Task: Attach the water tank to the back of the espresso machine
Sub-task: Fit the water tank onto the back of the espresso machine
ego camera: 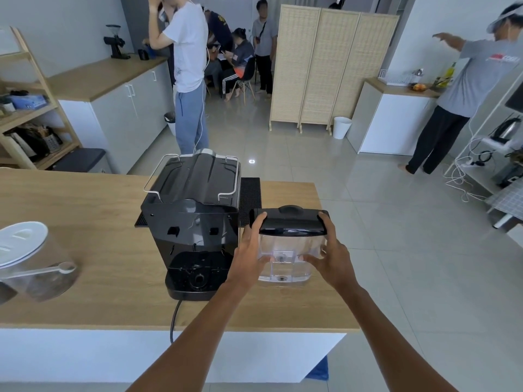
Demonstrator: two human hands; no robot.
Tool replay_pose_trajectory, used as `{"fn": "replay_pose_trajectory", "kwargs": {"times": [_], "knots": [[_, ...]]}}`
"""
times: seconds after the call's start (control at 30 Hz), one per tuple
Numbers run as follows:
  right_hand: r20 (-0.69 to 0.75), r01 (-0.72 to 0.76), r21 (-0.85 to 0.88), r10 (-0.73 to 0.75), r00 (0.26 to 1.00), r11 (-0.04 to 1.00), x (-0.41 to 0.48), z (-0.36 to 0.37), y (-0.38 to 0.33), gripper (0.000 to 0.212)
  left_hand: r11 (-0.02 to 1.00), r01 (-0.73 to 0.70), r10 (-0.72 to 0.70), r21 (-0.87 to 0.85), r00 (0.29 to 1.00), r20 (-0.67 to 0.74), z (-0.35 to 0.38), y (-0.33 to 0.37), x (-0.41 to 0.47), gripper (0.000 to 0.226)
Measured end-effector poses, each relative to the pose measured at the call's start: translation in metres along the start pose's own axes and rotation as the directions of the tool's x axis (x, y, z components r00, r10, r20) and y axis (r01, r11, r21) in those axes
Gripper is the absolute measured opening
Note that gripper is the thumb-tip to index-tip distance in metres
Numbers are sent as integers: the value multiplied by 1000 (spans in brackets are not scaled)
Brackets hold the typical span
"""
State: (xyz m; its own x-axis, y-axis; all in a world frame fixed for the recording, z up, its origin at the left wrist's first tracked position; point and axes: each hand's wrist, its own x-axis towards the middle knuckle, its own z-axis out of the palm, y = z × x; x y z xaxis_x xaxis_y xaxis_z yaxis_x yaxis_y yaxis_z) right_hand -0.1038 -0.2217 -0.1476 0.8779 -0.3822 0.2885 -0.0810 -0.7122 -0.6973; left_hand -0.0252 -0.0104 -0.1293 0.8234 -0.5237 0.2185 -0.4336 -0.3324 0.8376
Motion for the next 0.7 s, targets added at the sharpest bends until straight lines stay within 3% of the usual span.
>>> {"fn": "replay_pose_trajectory", "kwargs": {"times": [0.2, 0.33, 0.7], "knots": [[-32, -5, -21, 5, 999, 1000, -6, 2, 1, 112, 1000, -4, 4, -14, 1000, -3, 4, -3, -2, 99], [-86, -45, -89, 37, 996, 995, -15, -7, 0, 114, 999, -38, 38, 25, 999, 25, -4, 12, 0, 82], [-116, 22, -196, -45, 992, 980, -30, -58, -53, 111, 985, -69, 75, 161, 997, -34, -27, 51, -12, 108]]}}
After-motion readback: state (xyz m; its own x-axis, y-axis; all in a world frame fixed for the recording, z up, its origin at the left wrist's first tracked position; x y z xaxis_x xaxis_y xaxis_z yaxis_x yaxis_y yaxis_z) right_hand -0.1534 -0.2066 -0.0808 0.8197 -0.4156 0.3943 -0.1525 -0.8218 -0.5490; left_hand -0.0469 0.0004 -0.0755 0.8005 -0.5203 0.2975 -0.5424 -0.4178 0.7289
